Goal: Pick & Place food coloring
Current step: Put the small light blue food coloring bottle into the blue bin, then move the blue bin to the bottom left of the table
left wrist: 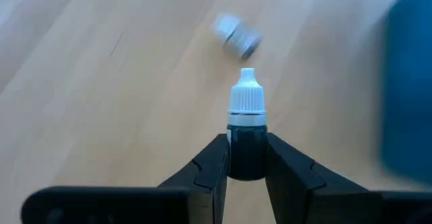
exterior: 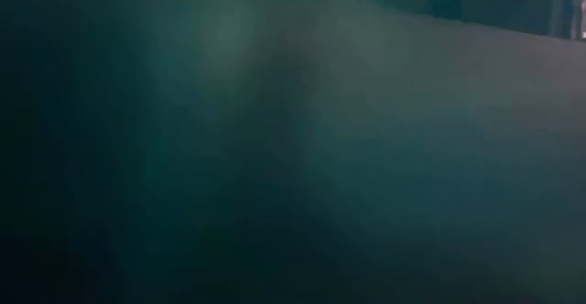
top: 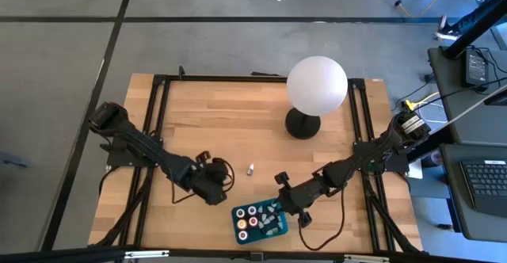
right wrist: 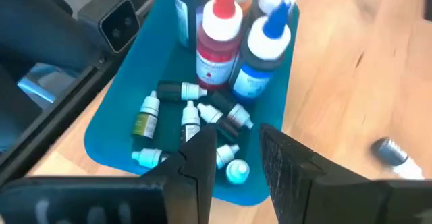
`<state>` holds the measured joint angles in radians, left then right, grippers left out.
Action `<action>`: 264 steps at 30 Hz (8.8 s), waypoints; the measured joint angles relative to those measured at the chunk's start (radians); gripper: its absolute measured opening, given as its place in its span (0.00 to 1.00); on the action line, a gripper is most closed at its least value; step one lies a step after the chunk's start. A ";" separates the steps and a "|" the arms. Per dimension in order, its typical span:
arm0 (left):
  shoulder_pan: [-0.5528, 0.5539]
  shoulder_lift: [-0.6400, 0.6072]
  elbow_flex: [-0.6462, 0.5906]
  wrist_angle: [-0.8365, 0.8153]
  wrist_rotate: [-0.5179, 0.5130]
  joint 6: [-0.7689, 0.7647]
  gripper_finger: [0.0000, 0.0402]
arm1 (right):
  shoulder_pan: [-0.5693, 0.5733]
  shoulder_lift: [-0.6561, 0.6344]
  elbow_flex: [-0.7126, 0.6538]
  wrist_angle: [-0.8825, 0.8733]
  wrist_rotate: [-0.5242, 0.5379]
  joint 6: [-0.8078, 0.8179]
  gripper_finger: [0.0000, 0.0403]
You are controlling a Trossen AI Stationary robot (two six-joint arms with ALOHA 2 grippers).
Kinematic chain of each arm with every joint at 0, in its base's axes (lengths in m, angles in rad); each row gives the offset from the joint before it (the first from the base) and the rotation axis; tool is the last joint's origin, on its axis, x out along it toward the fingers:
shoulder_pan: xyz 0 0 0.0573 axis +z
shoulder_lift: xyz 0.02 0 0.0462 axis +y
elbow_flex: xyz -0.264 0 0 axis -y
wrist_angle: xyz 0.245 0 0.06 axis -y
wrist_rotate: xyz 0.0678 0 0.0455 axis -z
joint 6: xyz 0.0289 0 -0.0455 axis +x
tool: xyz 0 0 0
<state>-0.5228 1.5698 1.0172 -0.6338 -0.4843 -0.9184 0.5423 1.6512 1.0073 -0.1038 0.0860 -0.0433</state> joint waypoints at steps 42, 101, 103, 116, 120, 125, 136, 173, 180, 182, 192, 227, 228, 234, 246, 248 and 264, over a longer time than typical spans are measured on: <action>0.014 -0.039 0.003 0.658 0.217 0.550 0.21 | -0.082 0.018 -0.002 0.552 0.043 -0.273 0.29; 0.018 -0.054 0.003 0.457 -0.047 0.599 0.52 | 0.038 0.129 -0.001 0.182 0.017 0.147 0.20; 0.018 -0.054 0.003 0.457 -0.048 0.599 0.53 | 0.039 0.159 -0.001 0.177 0.017 0.159 0.20; 0.023 -0.035 0.003 0.456 -0.039 0.525 0.50 | 0.038 0.204 0.000 0.183 0.016 0.195 0.20; 0.053 -0.004 0.003 0.444 -0.025 0.487 0.49 | 0.038 0.204 0.000 0.177 0.016 0.177 0.20; 0.111 0.013 0.003 0.450 0.031 0.503 0.47 | 0.038 0.204 0.000 0.176 -0.011 0.147 0.26; 0.231 0.091 0.003 0.451 0.114 0.570 0.45 | 0.034 0.202 0.000 0.155 -0.028 0.148 0.44; 0.282 0.264 0.003 0.407 0.219 0.247 0.45 | 0.024 -0.092 -0.001 -0.429 0.000 0.527 0.44; 0.283 0.277 0.003 0.394 0.225 0.221 0.45 | 0.022 -0.092 -0.002 -0.359 0.029 0.483 0.44; 0.283 0.277 0.003 0.394 0.225 0.221 0.45 | 0.022 -0.092 -0.002 -0.304 0.037 0.470 0.44; 0.282 0.277 0.003 0.392 0.225 0.222 0.45 | 0.019 -0.085 -0.002 -0.125 0.108 0.244 0.45; 0.282 0.276 0.003 0.390 0.255 0.206 0.45 | -0.094 0.073 -0.002 -0.098 -0.064 0.292 0.12; 0.282 0.276 0.003 0.390 0.255 0.206 0.45 | -0.094 0.073 -0.001 -0.101 -0.066 0.292 0.09; 0.282 0.276 0.003 0.390 0.255 0.206 0.45 | -0.094 0.072 0.001 -0.137 -0.061 0.323 0.04; 0.283 0.276 0.003 0.390 0.255 0.206 0.45 | -0.042 -0.012 0.001 -0.449 0.023 0.503 0.01; 0.282 0.276 0.003 0.390 0.255 0.206 0.45 | -0.015 -0.041 -0.002 -0.530 0.061 0.542 0.01; 0.282 0.276 0.003 0.390 0.270 0.196 0.45 | 0.123 -0.111 -0.038 -0.885 0.111 0.740 0.01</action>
<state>-0.2405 1.8454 1.0203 -0.2440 -0.2142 -0.7227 0.6654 1.5405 0.9697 -0.9886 0.1974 0.6965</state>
